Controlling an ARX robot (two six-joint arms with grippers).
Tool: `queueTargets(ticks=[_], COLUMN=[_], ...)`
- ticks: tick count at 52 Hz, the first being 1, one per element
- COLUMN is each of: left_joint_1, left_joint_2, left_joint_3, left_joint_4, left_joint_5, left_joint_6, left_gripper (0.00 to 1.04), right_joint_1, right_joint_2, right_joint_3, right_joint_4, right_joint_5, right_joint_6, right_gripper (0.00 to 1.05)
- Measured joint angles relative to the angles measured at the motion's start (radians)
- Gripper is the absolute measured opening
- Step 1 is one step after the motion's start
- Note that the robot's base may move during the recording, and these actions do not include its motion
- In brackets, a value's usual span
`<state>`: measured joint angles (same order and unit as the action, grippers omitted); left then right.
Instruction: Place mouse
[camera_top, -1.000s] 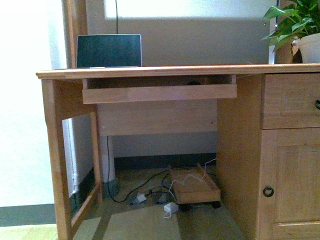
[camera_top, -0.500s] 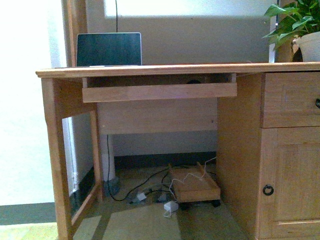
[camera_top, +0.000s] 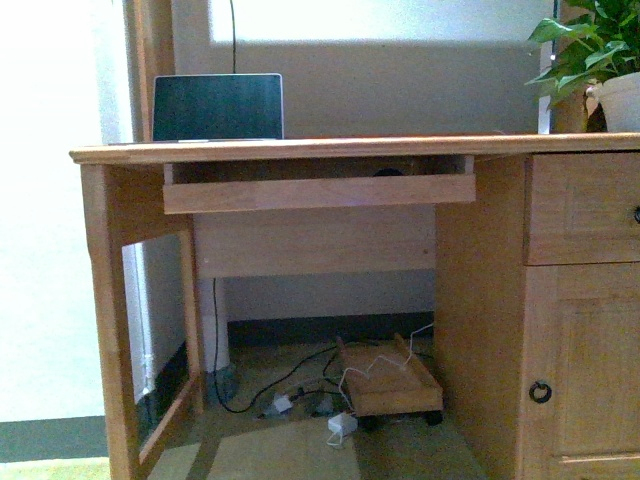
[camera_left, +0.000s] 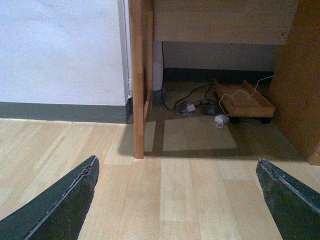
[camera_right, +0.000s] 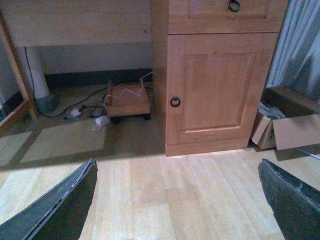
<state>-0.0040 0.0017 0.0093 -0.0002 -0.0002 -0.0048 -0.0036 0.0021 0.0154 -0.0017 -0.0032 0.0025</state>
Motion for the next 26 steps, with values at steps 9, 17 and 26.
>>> queueTargets(ticks=[9,17,26], left_joint_1=[0.0,0.0,0.0], left_joint_2=[0.0,0.0,0.0], left_joint_3=[0.0,0.0,0.0], left_joint_4=[0.0,0.0,0.0], left_joint_5=[0.0,0.0,0.0], left_joint_6=[0.0,0.0,0.0], left_gripper=[0.97,0.97,0.97], right_joint_1=[0.0,0.0,0.0], right_joint_2=[0.0,0.0,0.0], right_joint_3=[0.0,0.0,0.0], right_joint_4=[0.0,0.0,0.0], right_joint_5=[0.0,0.0,0.0], right_joint_6=[0.0,0.0,0.0], right_gripper=[0.97,0.97,0.97])
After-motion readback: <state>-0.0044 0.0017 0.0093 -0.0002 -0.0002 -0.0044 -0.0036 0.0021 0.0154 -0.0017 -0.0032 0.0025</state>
